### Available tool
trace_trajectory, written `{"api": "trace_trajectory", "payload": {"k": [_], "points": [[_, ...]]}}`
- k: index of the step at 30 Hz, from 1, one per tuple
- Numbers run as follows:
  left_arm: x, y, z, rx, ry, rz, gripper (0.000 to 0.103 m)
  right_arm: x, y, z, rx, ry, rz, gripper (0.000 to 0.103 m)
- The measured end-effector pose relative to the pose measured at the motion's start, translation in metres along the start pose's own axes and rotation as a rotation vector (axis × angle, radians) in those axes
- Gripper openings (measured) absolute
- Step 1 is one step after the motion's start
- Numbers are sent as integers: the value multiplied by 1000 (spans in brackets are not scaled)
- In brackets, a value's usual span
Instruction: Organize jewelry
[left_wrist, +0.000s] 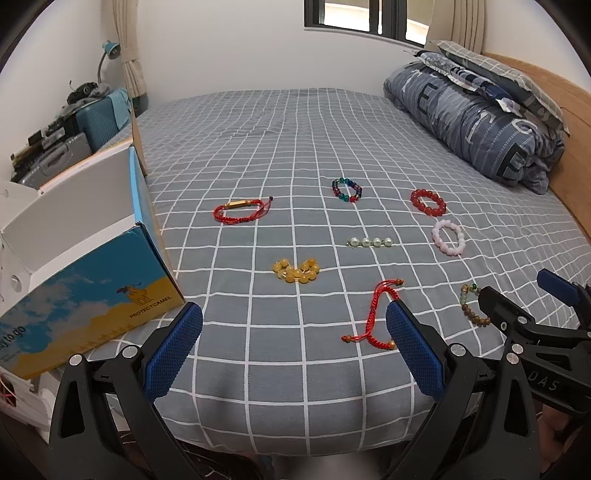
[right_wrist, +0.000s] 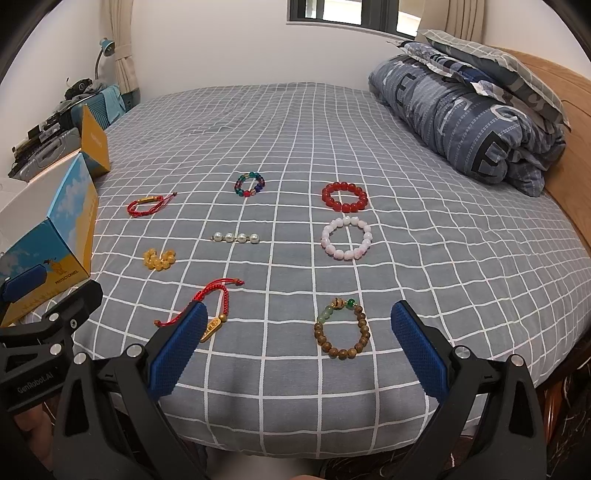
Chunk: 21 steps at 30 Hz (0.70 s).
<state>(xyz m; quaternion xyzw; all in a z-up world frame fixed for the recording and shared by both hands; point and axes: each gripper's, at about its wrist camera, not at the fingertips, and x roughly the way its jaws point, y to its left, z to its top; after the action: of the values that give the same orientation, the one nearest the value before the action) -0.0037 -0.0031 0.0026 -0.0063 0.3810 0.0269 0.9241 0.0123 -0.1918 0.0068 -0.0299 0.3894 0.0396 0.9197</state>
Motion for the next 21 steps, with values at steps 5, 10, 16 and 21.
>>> {"api": "trace_trajectory", "payload": {"k": [5, 10, 16, 21], "points": [[1, 0, 0, -11, 8, -8, 97, 0, 0, 0, 2, 2, 2, 96], [1, -1, -1, -5, 7, -8, 98, 0, 0, 0, 2, 2, 4, 96], [2, -2, -1, 3, 12, -8, 97, 1, 2, 0, -4, 2, 0, 96], [2, -2, -1, -1, 12, -8, 97, 1, 1, 0, -2, 2, -1, 96]]}}
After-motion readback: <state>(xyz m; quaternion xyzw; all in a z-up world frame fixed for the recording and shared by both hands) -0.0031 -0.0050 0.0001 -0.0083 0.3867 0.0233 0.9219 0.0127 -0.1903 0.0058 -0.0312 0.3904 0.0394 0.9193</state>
